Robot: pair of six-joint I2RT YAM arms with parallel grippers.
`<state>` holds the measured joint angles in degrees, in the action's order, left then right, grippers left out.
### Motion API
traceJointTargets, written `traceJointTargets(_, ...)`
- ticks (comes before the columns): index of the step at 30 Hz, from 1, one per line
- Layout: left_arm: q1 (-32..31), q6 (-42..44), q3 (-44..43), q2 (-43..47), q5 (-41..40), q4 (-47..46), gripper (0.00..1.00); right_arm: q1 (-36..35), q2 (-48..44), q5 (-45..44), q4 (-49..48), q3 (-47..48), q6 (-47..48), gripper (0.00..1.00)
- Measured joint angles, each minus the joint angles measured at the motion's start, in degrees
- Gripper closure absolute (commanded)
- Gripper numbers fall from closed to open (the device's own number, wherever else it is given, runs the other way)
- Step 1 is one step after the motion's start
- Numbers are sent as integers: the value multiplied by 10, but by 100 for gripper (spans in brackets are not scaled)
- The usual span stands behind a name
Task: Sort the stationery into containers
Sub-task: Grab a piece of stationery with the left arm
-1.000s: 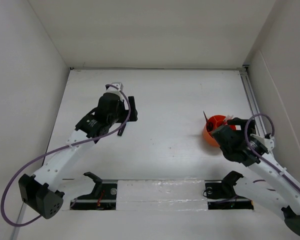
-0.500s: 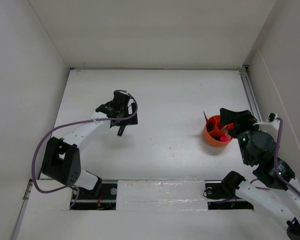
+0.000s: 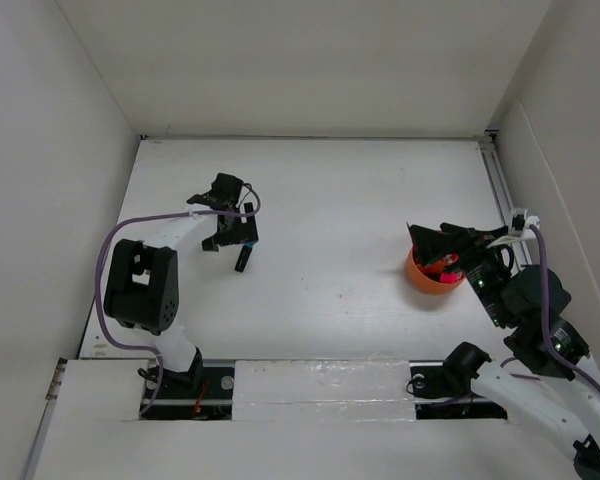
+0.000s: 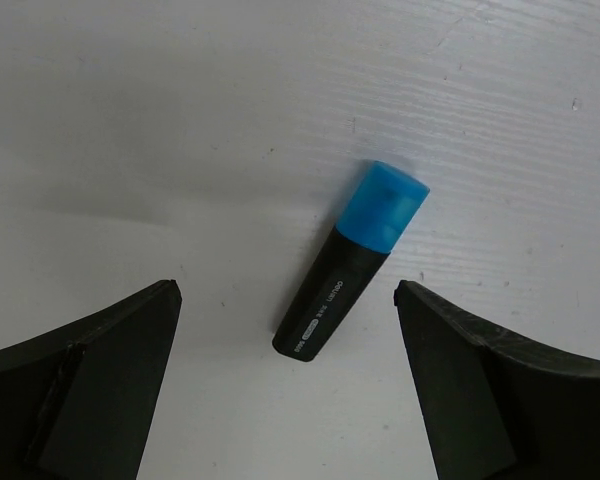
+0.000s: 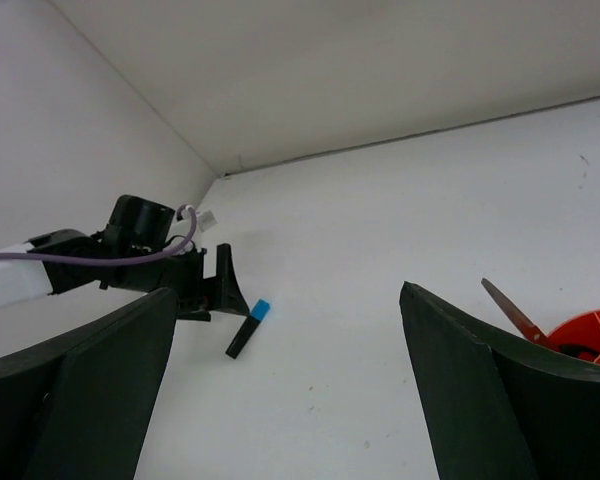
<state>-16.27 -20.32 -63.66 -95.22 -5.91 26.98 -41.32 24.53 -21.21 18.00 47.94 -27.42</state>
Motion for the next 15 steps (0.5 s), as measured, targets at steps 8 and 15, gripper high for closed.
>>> traceJointTargets(8, -3, 10, 21, -1, 14, -6, 14, 0, -9, 14, -13, 0, 11, 2)
traceJointTargets(15, -3, 14, 28, -3, 24, -6, 19, 0, -13, 17, -22, -2, 15, 2)
